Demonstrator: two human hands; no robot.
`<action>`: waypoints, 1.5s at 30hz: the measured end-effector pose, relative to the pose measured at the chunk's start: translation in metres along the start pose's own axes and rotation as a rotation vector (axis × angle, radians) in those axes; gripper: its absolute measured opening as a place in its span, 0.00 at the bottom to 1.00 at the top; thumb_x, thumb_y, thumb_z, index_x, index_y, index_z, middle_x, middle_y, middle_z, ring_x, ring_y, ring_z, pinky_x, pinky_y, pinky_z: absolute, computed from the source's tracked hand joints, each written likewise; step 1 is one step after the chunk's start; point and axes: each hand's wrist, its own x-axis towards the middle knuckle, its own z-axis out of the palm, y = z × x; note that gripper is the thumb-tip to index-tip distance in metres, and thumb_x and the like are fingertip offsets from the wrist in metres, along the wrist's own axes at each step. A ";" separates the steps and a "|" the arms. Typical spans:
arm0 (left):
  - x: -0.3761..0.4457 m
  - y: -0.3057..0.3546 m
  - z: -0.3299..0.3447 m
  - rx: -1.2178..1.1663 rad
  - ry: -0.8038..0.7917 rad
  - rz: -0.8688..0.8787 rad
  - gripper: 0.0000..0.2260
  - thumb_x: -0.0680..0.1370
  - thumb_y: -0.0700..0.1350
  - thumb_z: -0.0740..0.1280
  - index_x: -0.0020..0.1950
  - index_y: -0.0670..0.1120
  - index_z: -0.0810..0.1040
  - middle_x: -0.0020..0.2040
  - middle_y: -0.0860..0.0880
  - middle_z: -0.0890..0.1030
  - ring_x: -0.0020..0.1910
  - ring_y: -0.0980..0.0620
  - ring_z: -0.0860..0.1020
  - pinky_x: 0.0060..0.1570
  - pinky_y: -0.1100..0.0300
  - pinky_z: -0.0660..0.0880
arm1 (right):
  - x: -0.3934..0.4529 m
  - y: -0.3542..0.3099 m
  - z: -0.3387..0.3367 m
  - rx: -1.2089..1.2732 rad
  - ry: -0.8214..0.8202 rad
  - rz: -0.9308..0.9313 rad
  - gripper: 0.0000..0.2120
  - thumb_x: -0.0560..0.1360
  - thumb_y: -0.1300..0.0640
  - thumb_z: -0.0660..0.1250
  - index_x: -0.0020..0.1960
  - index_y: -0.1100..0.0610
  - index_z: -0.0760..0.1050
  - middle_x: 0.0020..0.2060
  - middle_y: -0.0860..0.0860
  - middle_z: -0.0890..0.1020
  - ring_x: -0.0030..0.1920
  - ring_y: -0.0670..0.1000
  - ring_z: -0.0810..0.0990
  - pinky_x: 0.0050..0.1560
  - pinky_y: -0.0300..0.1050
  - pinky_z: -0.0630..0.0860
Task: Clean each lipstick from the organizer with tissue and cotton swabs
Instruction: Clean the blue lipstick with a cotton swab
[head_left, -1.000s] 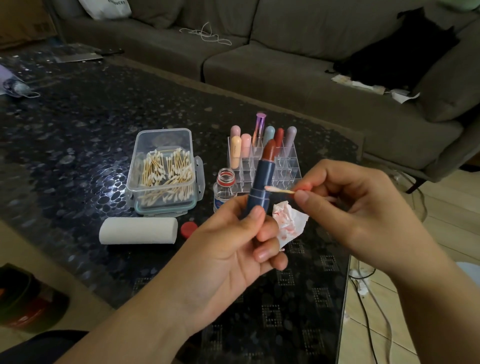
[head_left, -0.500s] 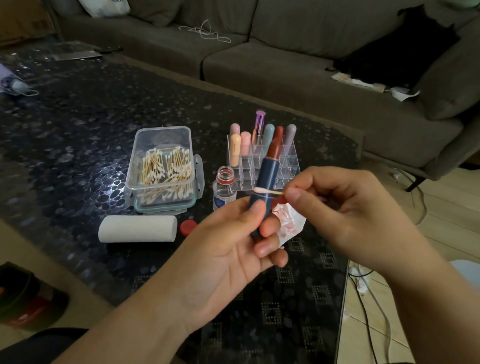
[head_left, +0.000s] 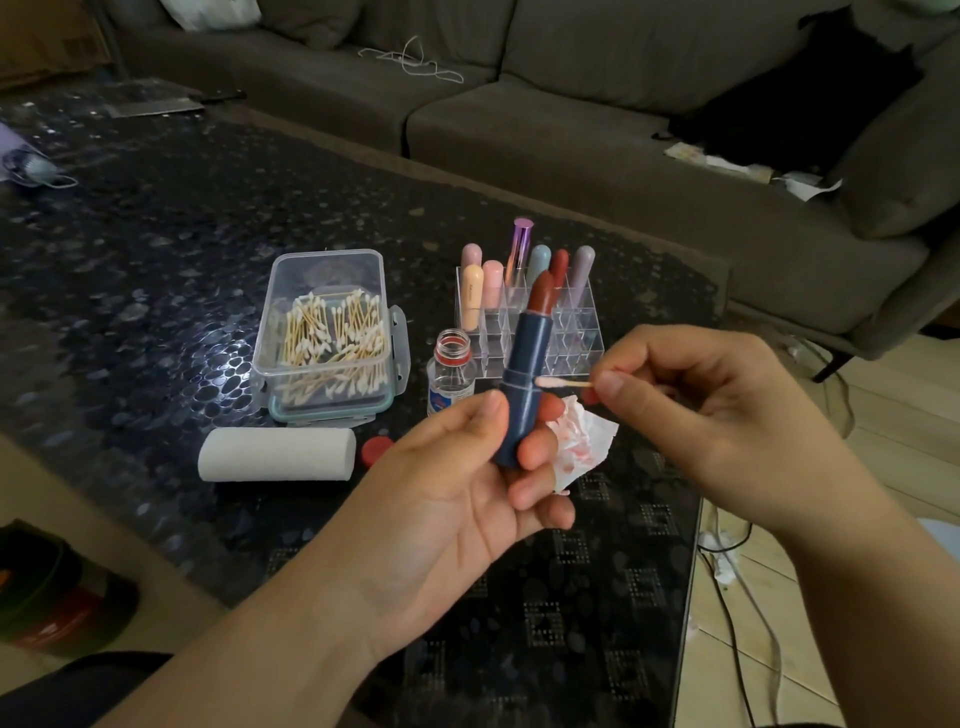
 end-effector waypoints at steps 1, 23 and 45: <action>0.000 0.001 0.000 -0.005 -0.012 -0.012 0.13 0.74 0.47 0.62 0.49 0.40 0.79 0.34 0.47 0.72 0.29 0.54 0.68 0.34 0.58 0.75 | 0.000 -0.001 0.002 -0.001 -0.011 -0.007 0.07 0.74 0.56 0.65 0.41 0.55 0.80 0.27 0.52 0.76 0.26 0.42 0.69 0.29 0.31 0.66; 0.000 -0.001 0.000 0.047 0.010 -0.030 0.12 0.74 0.46 0.61 0.49 0.40 0.78 0.34 0.47 0.73 0.29 0.53 0.69 0.34 0.57 0.75 | 0.001 -0.001 0.005 -0.020 -0.022 -0.008 0.08 0.74 0.55 0.65 0.40 0.57 0.79 0.24 0.44 0.74 0.25 0.41 0.69 0.28 0.28 0.64; -0.002 0.001 0.001 0.029 0.030 -0.033 0.11 0.75 0.46 0.62 0.48 0.39 0.79 0.34 0.46 0.72 0.29 0.53 0.68 0.34 0.57 0.75 | 0.001 0.000 0.001 -0.007 -0.010 0.010 0.08 0.73 0.55 0.65 0.39 0.57 0.79 0.23 0.46 0.72 0.24 0.41 0.68 0.28 0.28 0.63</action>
